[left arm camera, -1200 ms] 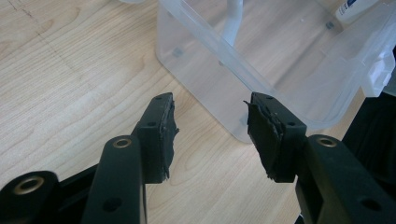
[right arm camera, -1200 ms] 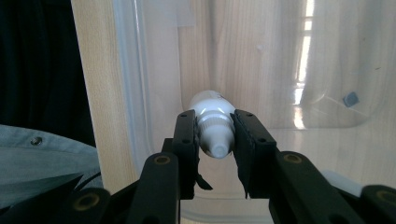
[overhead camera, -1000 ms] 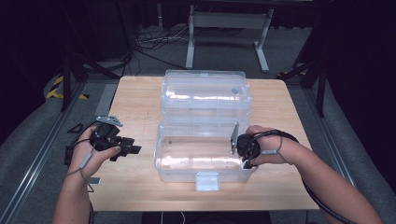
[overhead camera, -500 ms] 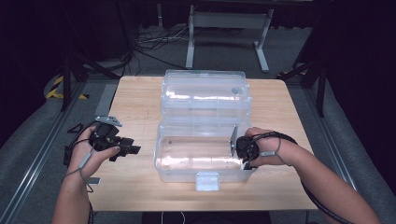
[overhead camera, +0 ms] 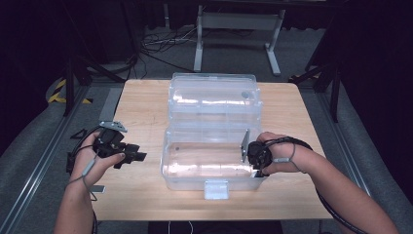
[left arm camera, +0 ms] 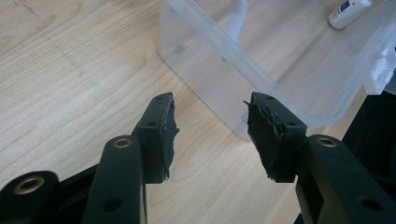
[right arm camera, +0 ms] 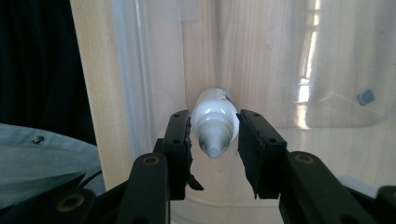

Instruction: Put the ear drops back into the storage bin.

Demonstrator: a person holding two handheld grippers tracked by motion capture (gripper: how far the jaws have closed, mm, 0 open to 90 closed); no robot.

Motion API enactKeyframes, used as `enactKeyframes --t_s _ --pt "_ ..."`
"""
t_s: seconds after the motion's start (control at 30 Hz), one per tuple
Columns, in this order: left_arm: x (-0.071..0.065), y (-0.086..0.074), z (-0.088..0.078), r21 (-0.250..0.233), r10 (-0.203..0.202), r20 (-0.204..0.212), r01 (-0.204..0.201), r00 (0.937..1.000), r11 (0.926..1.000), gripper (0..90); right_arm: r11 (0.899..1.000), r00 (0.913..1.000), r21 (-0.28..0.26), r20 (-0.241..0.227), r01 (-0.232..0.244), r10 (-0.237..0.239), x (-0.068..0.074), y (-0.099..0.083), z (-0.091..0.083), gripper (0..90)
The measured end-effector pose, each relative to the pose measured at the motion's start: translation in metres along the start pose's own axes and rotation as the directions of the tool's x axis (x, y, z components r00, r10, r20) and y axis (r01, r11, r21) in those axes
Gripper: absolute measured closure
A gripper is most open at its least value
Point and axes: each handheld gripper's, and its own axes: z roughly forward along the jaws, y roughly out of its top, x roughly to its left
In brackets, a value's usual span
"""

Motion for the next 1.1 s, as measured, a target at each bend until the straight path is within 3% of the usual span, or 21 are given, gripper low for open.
enactKeyframes --t_s 0.37,0.6,0.83,1.1 --pt "0.000 0.000 0.001 0.000 0.001 0.002 -0.001 1.0000 1.0000 51.4 0.999 0.9991 -0.040 0.040 -0.015 0.016 0.010 0.000 -0.028 62.1" --pt "0.000 0.002 0.001 -0.002 0.001 0.005 -0.001 1.0000 1.0000 51.5 0.995 0.9994 -0.099 0.034 -0.001 0.004 0.018 0.005 -0.038 62.0" --pt "0.000 0.003 0.004 0.001 0.002 0.009 -0.002 1.0000 1.0000 51.5 0.985 0.9994 -0.171 0.034 0.003 0.003 0.023 0.010 -0.039 60.2" --pt "0.001 0.003 0.004 -0.009 0.001 0.012 -0.001 0.9999 1.0000 50.8 0.974 0.9992 -0.227 0.039 0.004 0.005 0.026 0.019 -0.021 56.8"
